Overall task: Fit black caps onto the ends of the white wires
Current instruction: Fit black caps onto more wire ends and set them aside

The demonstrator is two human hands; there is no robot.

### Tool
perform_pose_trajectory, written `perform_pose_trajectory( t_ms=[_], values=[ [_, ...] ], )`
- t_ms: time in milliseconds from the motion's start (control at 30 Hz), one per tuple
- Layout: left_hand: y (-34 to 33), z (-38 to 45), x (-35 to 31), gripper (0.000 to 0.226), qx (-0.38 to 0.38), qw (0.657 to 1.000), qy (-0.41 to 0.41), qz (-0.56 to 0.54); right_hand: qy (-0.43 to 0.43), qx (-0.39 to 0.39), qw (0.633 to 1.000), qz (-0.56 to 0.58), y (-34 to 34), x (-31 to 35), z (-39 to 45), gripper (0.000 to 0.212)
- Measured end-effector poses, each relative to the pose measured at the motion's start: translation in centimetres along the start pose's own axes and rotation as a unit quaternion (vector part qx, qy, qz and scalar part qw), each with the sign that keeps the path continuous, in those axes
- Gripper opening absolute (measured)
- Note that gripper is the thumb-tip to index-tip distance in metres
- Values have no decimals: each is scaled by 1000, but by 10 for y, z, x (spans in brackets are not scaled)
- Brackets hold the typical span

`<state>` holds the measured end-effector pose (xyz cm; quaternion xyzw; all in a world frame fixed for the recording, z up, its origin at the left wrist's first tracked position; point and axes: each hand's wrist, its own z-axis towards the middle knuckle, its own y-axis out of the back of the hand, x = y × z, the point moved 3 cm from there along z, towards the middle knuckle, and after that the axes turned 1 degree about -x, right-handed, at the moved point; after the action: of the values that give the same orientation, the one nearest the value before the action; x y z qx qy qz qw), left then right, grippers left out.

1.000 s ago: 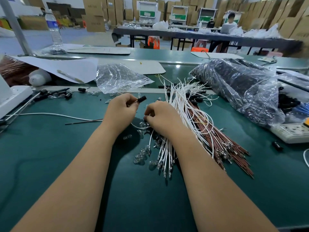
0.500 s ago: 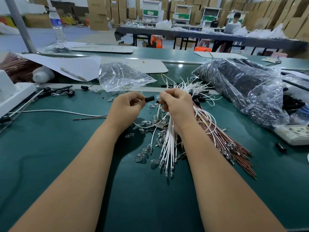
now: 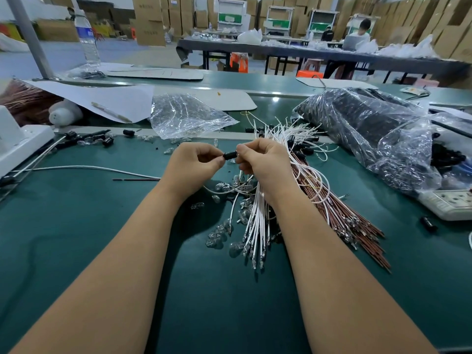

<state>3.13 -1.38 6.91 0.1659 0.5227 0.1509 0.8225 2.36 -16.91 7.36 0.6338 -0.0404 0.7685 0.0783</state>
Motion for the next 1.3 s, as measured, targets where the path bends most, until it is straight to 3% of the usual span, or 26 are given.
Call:
perform_pose_trajectory(
  t_ms=[267,533,1300],
  values=[
    [-1,-1,1,9,1,999,5,-38,-42,10,999,29,2,-3,4,15],
    [-2,0,-1,6,-31,998,-38,36,-2,10,1000,-28,0,-3,2,17],
    [-3,1,1,8,-4,998,26,-53,11,62,998,11,0,-3,0,18]
  ],
)
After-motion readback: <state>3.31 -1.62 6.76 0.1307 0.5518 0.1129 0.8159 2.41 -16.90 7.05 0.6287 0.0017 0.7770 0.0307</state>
